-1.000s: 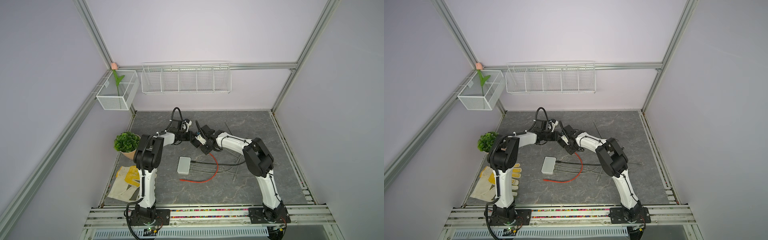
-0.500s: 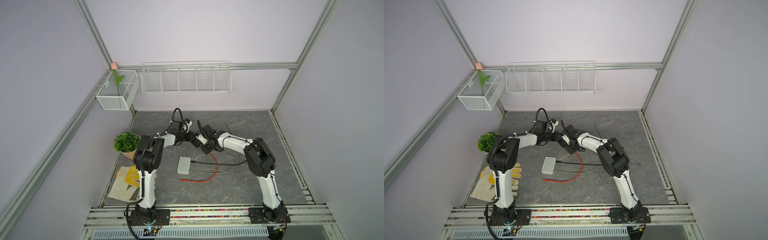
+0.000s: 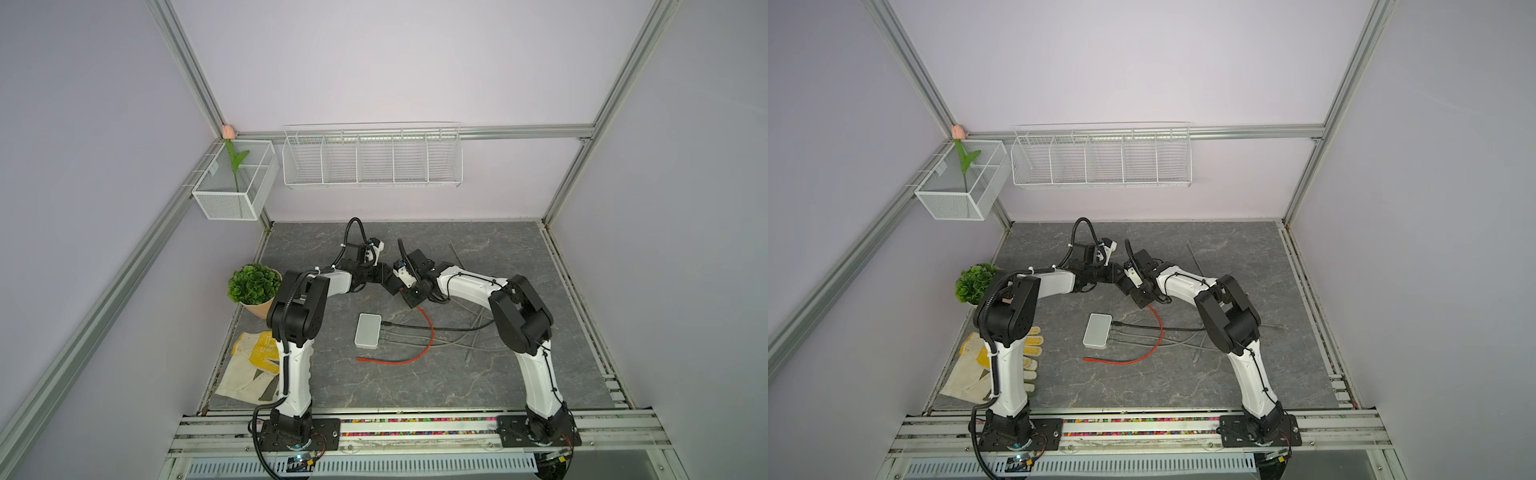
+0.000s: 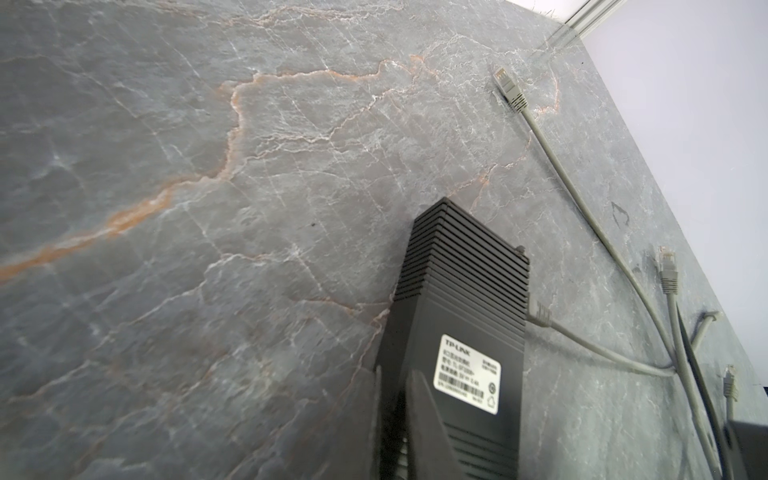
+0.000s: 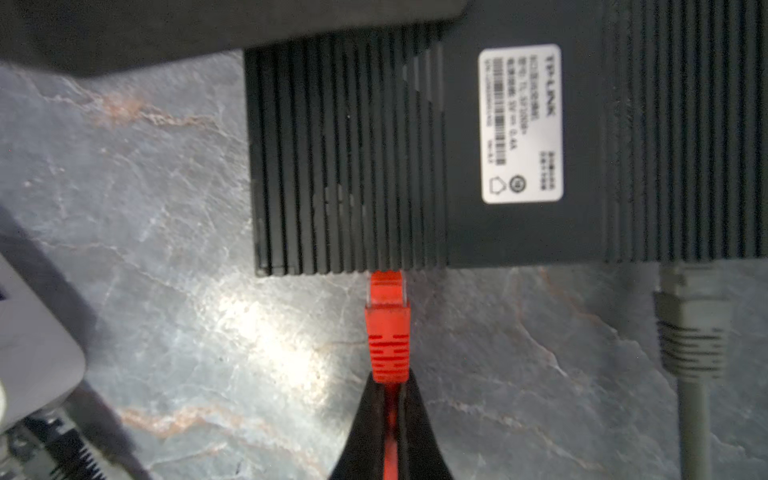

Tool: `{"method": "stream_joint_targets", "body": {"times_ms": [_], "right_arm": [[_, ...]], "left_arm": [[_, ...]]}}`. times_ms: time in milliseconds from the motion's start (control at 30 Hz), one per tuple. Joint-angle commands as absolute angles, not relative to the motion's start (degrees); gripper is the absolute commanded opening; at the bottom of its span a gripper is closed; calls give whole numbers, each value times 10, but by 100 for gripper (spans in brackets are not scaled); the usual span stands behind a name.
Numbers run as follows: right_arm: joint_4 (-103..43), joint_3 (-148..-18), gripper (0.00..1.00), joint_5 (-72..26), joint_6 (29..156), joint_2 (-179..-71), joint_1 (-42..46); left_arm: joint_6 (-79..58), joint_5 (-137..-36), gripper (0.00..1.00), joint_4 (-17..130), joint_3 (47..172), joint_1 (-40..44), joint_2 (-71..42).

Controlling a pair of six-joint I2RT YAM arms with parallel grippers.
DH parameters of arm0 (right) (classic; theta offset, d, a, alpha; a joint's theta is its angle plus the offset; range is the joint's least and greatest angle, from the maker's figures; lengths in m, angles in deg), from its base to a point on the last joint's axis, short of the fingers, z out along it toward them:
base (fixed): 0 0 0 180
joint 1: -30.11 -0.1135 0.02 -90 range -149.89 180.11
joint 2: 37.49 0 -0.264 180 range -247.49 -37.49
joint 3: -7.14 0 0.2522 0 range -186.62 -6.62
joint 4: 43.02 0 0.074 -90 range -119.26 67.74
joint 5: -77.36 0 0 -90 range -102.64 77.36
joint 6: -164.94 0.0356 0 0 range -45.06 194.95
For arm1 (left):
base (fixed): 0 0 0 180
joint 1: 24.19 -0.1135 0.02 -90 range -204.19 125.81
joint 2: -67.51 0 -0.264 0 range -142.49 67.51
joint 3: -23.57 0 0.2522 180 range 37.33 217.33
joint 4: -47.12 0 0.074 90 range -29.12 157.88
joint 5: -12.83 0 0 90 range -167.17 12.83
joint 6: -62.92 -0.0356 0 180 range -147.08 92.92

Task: Insert the plug into the switch port
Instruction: 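Release red plug and lower switch box, drawing both grippers back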

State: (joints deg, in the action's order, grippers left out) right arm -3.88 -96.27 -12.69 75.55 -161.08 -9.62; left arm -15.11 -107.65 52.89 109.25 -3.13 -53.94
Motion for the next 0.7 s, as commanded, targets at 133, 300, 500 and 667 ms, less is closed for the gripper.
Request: {"method": "stream_joint_targets", "body": {"times_ms": [133, 300, 500, 667], "right_arm": [[-248, -953, 36, -161, 748, -1542, -101], [-154, -910, 51, -107, 752, -1463, -74], [-99, -879, 62, -41, 786, -1390, 15], [-23, -963, 62, -75, 784, -1483, 120]], "left_arm": [[-115, -1132, 13, 702, 1036, -7, -544], [-95, -1112, 21, 692, 1032, -54, -495], [-81, -1074, 26, 703, 1048, -87, -447], [-66, -1045, 32, 686, 1030, -91, -370]]}}
